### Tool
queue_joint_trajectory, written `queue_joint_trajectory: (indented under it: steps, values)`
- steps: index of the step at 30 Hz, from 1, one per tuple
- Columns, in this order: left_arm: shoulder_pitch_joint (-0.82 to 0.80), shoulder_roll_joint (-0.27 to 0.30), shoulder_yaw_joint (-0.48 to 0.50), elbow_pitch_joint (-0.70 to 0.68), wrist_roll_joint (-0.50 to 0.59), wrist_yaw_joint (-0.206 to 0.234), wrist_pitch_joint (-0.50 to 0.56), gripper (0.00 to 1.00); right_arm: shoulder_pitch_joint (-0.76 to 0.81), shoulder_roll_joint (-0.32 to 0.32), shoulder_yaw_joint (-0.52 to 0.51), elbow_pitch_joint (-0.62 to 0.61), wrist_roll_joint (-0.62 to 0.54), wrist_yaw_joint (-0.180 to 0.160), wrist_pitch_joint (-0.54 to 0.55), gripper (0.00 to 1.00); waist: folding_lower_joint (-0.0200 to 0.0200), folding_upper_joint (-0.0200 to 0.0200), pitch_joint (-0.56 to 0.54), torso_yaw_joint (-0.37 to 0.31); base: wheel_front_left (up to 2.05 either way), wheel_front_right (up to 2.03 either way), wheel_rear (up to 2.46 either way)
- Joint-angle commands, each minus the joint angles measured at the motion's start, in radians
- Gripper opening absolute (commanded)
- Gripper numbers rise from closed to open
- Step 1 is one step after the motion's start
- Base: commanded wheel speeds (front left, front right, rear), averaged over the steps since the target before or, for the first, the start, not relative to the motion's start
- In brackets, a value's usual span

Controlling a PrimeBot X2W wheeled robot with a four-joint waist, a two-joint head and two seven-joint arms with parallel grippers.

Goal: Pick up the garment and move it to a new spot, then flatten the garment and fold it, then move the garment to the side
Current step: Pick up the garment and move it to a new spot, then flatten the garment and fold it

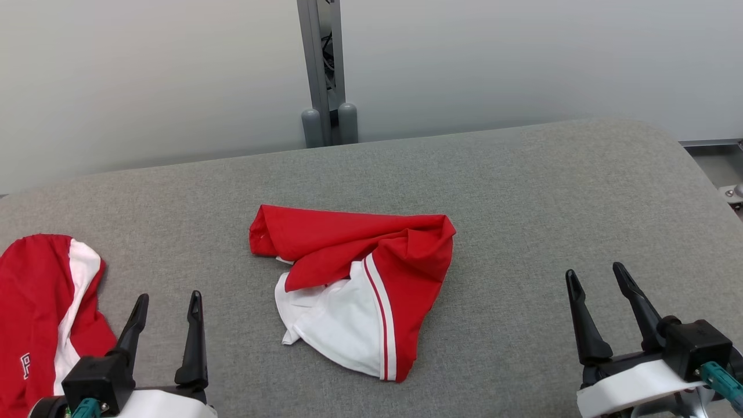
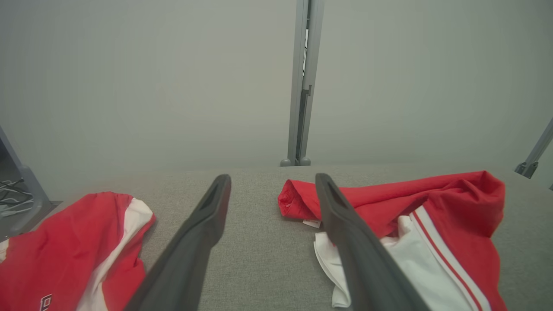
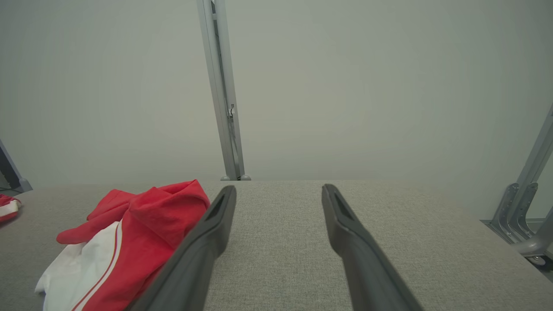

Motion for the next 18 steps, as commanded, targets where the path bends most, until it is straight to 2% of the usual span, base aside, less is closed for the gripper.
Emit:
queue_joint_trajectory:
  steps: [1,18]
  values:
    - [0.003,0.001,-0.001,-0.003,-0.002,0.005,0.004,1.00,0.002,-0.007,0.001,-0.004,0.005,0.000,0.003,1.00,0.0000,0.0000,0.003,-0.001,0.00,0.00,0.00]
    - [-0.010,-0.002,-0.014,-0.013,0.002,0.020,0.013,1.00,-0.011,-0.007,-0.004,-0.003,0.009,0.000,-0.002,1.00,0.0000,0.0000,0.013,-0.004,0.00,0.00,0.00]
